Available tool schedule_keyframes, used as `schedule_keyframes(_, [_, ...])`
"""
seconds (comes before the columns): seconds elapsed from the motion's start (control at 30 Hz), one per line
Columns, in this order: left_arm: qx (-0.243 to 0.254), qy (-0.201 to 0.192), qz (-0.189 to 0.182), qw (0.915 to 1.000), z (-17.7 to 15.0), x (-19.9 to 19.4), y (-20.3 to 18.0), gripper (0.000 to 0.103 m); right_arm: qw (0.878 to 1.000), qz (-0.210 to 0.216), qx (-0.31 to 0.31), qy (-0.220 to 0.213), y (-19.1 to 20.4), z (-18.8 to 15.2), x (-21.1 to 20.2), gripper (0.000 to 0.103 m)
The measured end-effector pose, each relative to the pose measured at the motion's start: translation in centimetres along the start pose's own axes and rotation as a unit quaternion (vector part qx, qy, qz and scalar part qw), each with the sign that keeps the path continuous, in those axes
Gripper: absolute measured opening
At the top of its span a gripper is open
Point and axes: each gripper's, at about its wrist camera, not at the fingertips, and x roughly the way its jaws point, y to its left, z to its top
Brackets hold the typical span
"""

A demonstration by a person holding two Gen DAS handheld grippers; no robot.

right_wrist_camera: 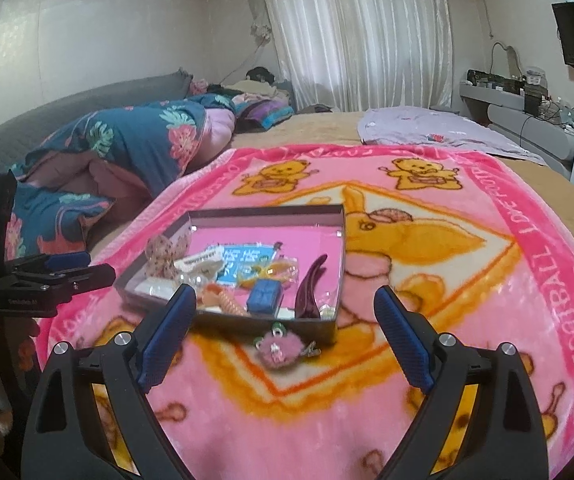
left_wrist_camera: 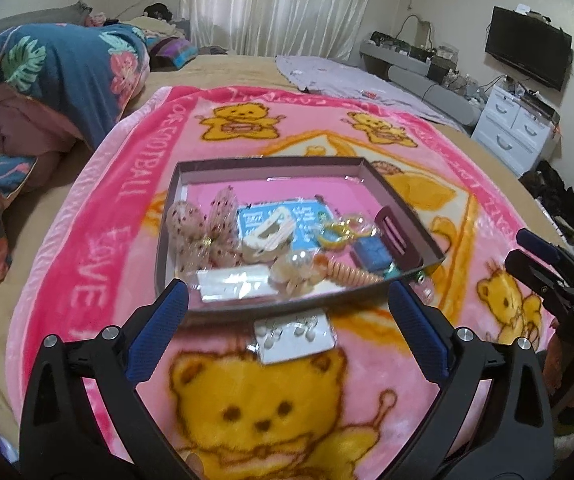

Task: Organize jewelry
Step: 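Withdraw both tools toward the white earring card and the pink fluffy keychain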

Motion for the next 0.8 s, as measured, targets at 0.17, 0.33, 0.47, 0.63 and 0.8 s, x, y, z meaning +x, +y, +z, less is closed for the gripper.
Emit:
schedule_keyframes(0.17, [-0.003,0.016,0.009,0.9998,-1.4,0.3,0.6,0.093,0.999,-0.013,0.001,0.031,-0.1,-1.1,1.1,0.090])
schedule_keyframes(0.33, [-0.004,0.038,0.012,0.9992,-2.7,1.0,1.1,0.093,0.997,-0.008,0.012,0.070,-0.4,-2.2,3.4,0.090])
schedule_keyframes(0.47, [-0.009,0.061,0.008,0.9981,-3.6,2.1,1.4,0.093,0.995,-0.011,0.006,0.098,-0.2,-2.9,5.2,0.089])
schedule_keyframes(0.63, [-0.009,0.079,0.010,0.9968,-4.3,3.3,1.2,0.093,0.991,0.000,0.004,0.133,0.1,-3.5,7.6,0.081])
schedule_keyframes(0.8, [-0.006,0.094,0.012,0.9955,-4.9,4.6,1.1,0.093,0.990,0.001,-0.006,0.144,0.8,-3.5,9.1,0.074])
